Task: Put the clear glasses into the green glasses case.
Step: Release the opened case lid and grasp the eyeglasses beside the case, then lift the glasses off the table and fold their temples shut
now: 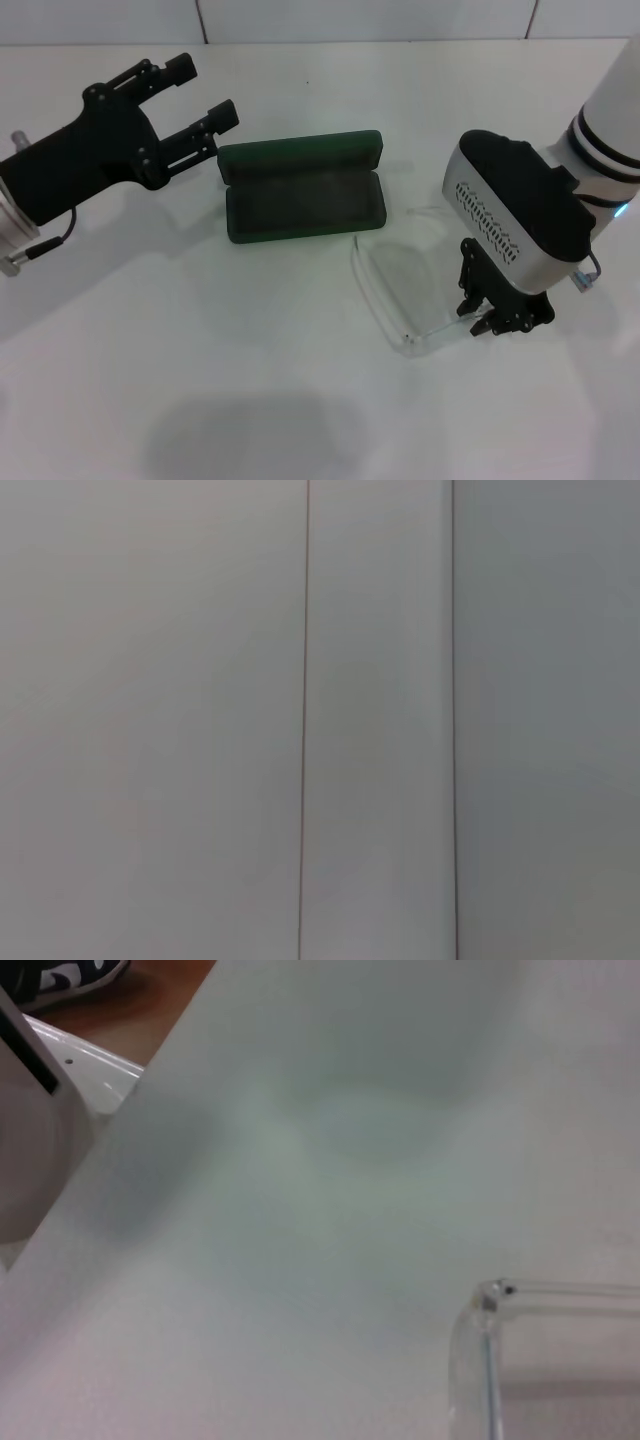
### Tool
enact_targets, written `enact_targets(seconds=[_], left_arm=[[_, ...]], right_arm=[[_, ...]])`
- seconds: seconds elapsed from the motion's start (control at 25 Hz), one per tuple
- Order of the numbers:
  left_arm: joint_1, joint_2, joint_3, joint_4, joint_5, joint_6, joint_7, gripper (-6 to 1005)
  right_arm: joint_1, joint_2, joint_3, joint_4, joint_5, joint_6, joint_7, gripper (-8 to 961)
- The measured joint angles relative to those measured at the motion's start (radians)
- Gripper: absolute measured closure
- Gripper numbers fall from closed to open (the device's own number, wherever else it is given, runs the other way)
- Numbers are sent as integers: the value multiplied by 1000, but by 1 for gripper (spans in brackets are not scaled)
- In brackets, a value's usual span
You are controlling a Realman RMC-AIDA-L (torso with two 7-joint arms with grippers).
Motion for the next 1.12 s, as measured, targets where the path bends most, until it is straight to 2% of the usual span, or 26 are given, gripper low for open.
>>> enact_targets(seconds=[0.28,0.4,0.52,0.64,0.76,0.88,1.12], left_arm=[[9,-1,0,10,-1,-10,-10,268],[22,1,0,17,-6,-10,-27,268],[34,3,0,38,-12,-2,-30,269],[37,5,0,48,-7,31,-27,269],[31,6,1,64,16,82,-28,269],[9,11,2,88,64,144,-26,270],[-60,16,2,148,187,209,-15,270]], right_arm=[[-38,-5,33,-45,10,-32,-13,776],[-79,-8,115,-108,36,-106,-63,810],[-141,-10,261,-189,96,-220,-154,832],[-202,-11,380,-217,196,-263,-268,833],[-275,-7,445,-180,327,-244,-438,833],[-332,-2,446,-106,455,-182,-589,834],[-367,-4,440,76,706,-122,-832,834]])
